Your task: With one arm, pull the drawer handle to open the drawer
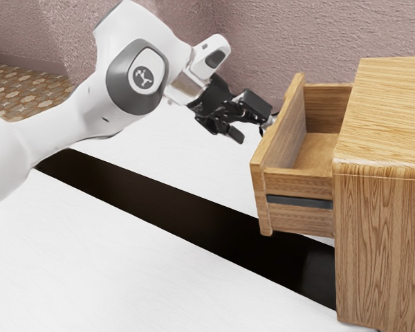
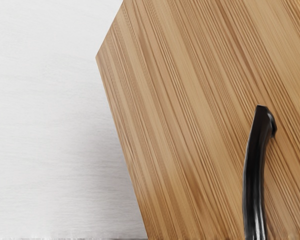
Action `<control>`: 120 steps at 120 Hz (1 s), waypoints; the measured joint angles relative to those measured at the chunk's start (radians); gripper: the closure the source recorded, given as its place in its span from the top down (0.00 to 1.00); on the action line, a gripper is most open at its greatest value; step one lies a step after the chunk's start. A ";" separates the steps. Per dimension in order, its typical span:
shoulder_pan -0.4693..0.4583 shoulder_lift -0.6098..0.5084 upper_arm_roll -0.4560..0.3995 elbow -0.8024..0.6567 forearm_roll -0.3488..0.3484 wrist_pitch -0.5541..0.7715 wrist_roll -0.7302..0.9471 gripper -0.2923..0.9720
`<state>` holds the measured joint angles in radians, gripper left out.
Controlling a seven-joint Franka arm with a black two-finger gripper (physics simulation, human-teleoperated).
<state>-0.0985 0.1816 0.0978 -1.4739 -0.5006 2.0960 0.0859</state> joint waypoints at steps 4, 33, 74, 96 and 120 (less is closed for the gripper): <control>0.001 -0.010 0.006 -0.012 -0.001 0.000 0.000 0.77; 0.007 -0.075 0.060 -0.089 -0.001 0.001 0.002 0.77; 0.037 -0.160 0.137 -0.195 -0.026 0.001 0.004 0.77; 0.068 -0.205 0.168 -0.237 -0.026 0.001 0.006 0.77; 0.039 -0.287 0.212 -0.261 -0.022 -0.007 0.006 0.77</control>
<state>-0.0597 -0.1050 0.3098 -1.7347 -0.5227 2.0894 0.0923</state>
